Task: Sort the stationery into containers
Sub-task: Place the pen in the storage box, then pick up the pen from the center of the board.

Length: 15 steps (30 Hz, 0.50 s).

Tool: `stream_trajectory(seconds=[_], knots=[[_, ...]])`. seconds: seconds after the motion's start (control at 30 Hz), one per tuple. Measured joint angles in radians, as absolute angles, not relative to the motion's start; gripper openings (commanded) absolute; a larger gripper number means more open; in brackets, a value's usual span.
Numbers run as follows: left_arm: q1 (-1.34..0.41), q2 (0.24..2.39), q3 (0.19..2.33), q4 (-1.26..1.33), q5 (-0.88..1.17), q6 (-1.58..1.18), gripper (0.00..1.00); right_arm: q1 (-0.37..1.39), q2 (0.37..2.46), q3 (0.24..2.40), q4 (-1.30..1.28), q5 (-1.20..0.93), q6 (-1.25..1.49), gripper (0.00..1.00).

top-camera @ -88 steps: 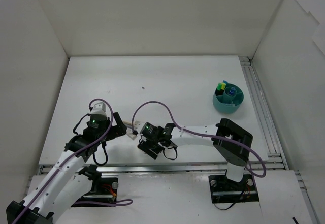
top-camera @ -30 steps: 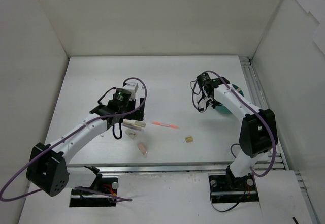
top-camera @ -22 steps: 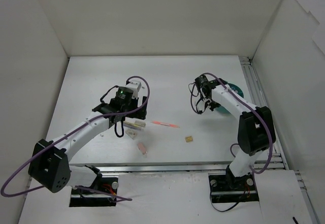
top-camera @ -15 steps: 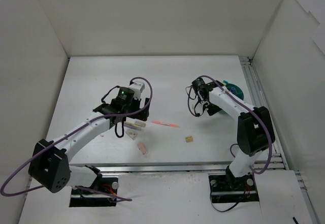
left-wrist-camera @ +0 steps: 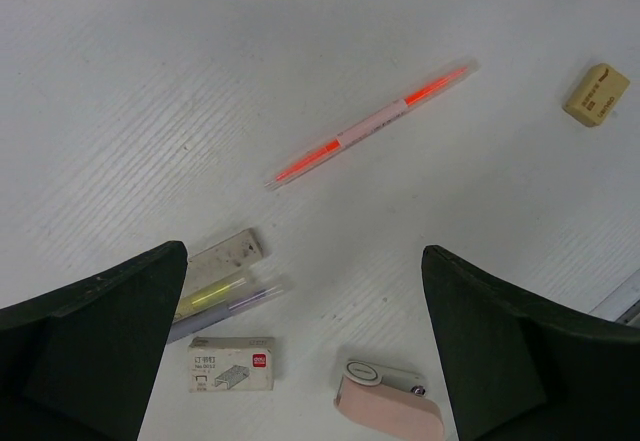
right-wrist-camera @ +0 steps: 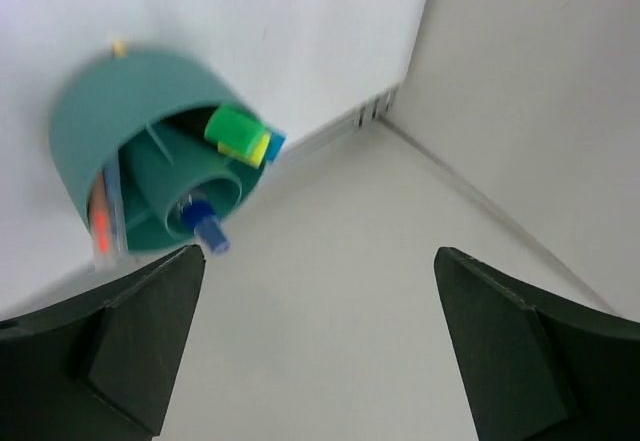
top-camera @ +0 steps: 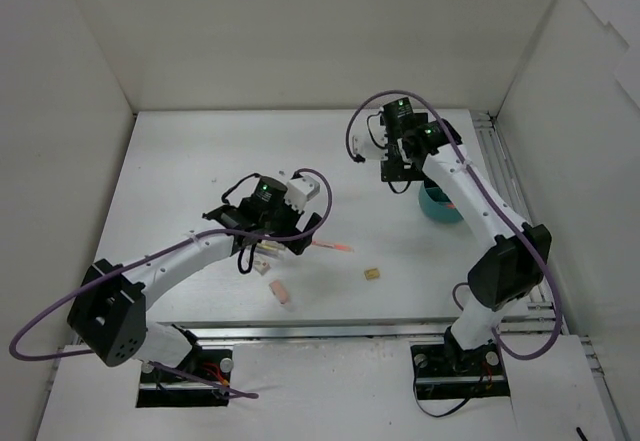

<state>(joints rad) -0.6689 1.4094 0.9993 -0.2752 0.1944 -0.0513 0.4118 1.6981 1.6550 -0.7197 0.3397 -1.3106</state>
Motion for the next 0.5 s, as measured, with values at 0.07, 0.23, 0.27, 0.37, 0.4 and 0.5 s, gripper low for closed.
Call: stream_trajectory(seconds=[0.07, 0.23, 0.27, 0.37, 0.4, 0.5], knots=[[-0.67, 1.392, 0.995, -0.269, 0.194, -0.039, 1.0, 0.405, 1.691, 1.726, -0.724, 0.228, -1.242, 0.98], [-0.673, 1.245, 0.888, -0.226, 0.182, -0.042, 0.99, 0.333, 1.674, 1.863, -0.671, -0.023, -0.969, 0.98], [-0.673, 1.2, 0.857, -0.225, 0.173, -0.054, 0.99, 0.323, 1.667, 1.872, -0.649, -0.06, -0.902, 0.98], [-0.674, 1.072, 0.78, -0.218, 0.119, -0.118, 1.0, 0.306, 1.635, 1.839, -0.577, -0.19, -0.701, 0.98], [-0.674, 1.036, 0.759, -0.216, 0.102, -0.139, 1.0, 0.313, 1.621, 1.807, -0.555, -0.222, -0.664, 0.98], [-0.674, 0.922, 0.696, -0.236, 0.033, -0.241, 1.0, 0.382, 1.578, 1.654, -0.507, -0.261, -0.582, 0.98]])
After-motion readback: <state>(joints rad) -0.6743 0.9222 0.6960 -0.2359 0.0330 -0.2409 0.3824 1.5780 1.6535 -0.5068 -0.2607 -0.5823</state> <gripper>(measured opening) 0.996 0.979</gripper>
